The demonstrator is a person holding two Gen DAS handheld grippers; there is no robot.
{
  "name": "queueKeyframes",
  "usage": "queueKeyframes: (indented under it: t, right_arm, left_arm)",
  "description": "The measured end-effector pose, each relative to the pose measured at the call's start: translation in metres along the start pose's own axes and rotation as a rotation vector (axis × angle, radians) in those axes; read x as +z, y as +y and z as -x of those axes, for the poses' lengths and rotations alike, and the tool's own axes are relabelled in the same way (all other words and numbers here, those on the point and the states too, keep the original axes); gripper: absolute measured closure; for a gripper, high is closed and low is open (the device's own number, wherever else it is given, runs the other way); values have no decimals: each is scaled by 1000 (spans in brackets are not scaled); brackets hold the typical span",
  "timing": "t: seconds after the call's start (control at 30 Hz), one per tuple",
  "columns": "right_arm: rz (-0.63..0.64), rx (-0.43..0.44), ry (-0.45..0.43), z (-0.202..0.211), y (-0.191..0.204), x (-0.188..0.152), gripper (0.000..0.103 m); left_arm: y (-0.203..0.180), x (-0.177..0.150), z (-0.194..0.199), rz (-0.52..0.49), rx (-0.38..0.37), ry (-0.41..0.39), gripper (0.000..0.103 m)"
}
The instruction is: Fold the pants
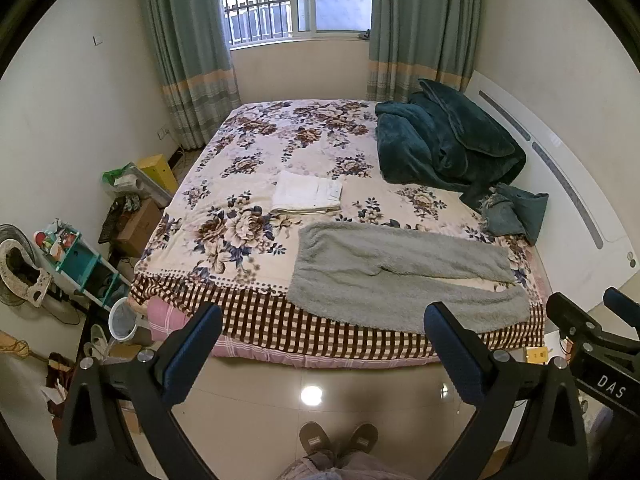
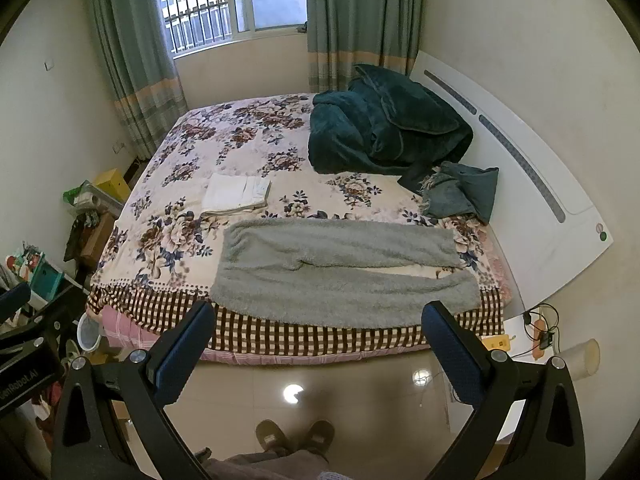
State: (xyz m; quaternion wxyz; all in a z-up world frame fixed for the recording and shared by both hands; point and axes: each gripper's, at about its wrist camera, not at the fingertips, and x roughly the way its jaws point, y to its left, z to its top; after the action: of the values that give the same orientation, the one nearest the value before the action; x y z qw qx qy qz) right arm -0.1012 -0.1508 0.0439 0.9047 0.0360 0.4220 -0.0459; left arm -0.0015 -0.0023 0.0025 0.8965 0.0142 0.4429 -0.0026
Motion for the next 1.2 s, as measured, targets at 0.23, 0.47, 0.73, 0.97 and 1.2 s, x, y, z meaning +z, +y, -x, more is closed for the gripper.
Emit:
queueKeyframes:
  t: [0.23, 0.47, 0.73, 0.97, 1.2]
  right_arm:
    - [0, 3, 0, 2, -2, 1, 0]
    - [2, 4, -1, 1, -3, 0, 0]
    - [0, 5, -1, 1, -2, 1, 0]
    - [3, 6, 1, 1, -1, 0, 0]
    - [3, 6, -4, 0, 3, -4, 0]
  left_arm:
    - [4, 1, -1, 4, -2, -3, 0]
    - [8, 8, 7, 4, -3, -6, 0]
    - [7, 8, 7, 6, -2, -9, 0]
    - [7, 6, 7, 5, -1, -13, 0]
    - [6, 10, 8, 3, 3, -15, 0]
